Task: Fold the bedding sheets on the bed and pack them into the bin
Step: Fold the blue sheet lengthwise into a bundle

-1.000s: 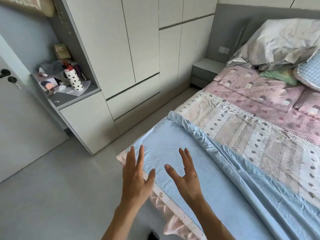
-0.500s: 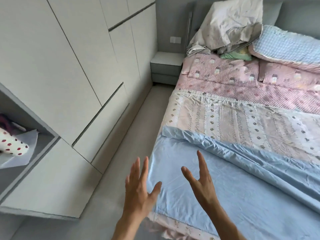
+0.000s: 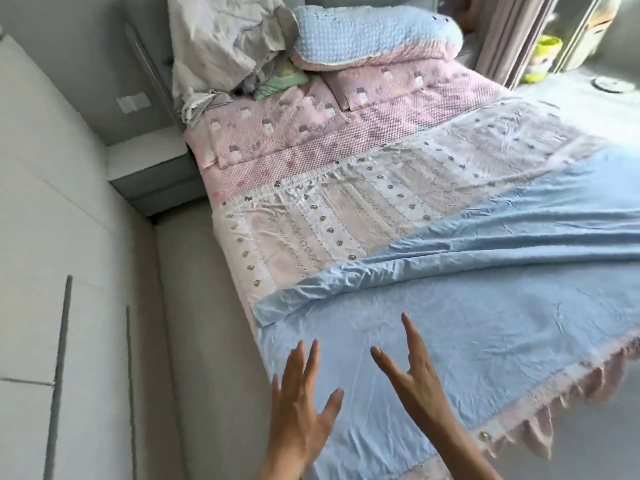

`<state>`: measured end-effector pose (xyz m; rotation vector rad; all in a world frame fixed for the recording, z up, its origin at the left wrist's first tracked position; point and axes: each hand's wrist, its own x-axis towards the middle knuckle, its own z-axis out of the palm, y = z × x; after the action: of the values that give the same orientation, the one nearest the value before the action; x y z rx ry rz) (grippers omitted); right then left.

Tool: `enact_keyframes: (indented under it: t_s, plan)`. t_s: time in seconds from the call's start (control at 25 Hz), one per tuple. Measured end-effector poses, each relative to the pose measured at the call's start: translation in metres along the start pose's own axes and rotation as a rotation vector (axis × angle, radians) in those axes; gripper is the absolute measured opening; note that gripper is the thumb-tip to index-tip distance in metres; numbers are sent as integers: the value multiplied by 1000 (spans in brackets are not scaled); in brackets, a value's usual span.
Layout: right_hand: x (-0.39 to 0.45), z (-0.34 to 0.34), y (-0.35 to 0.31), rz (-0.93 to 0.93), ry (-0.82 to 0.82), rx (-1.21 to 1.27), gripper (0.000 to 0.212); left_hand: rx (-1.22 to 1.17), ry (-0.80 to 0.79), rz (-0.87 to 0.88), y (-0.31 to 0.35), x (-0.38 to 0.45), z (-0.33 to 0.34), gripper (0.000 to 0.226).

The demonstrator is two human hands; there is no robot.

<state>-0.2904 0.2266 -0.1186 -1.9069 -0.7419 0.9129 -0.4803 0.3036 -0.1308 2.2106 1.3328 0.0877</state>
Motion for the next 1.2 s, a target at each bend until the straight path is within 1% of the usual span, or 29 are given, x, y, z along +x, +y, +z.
enact_keyframes:
  t_s: [0.16, 0.24, 0.32, 0.4, 0.52, 0.56, 0.64, 0.68, 0.72, 0.84, 0.88, 0.92, 0.96, 1.0, 1.04, 1.08, 1.12, 1.16, 1.2]
  plan:
    - [35, 19, 8, 118, 131, 10, 90, 20, -150, 94, -8, 90, -3, 78]
    - [69, 33, 19, 178, 211, 33, 92, 14, -169, 192, -6, 160, 4, 75]
    - [109, 55, 32, 241, 290, 57, 99, 79, -208, 286, -6, 238, 22, 72]
    - [150, 76, 54, 287, 406, 73, 95, 161, -265, 366, -2, 305, 49, 68]
    - [210, 122, 92, 433, 526, 162, 92, 304, -287, 461, -25, 380, 95, 75]
    - [227, 139, 107, 461, 575, 212, 88, 341, -311, 432, -39, 406, 113, 80]
    - [259, 166, 137, 535, 670, 281, 79, 371, -471, 287, -61, 451, 140, 94]
    - [272, 177, 150, 565, 694, 305, 77, 382, -546, 261, -72, 465, 149, 98]
    - [283, 186, 160, 583, 704, 355, 76, 384, -594, 284, -78, 475, 154, 93]
    - [315, 194, 179, 627, 765, 732, 69, 289, -531, 475, -88, 472, 150, 41]
    - [321, 194, 181, 628, 751, 869, 61, 221, -544, 522, -94, 462, 147, 33]
    - [326, 195, 179, 612, 684, 1002, 49, 147, -603, 544, -101, 452, 143, 32]
    - [328, 198, 174, 584, 590, 1139, 36, 101, -691, 560, -109, 442, 141, 36]
    - [327, 204, 169, 546, 526, 1281, 33, 102, -768, 579, -118, 435, 139, 39]
    - [326, 211, 165, 523, 516, 1420, 39, 111, -789, 590, -128, 430, 141, 39]
    - [324, 221, 164, 515, 518, 1553, 46, 103, -742, 562, -139, 431, 145, 33]
    - [323, 230, 164, 542, 525, 1620, 51, 71, -664, 492, -150, 434, 147, 23]
    - [322, 238, 164, 575, 502, 1633, 51, 37, -609, 381, -158, 438, 148, 15]
    - [323, 246, 165, 613, 467, 1570, 47, 17, -593, 271, -164, 442, 149, 13]
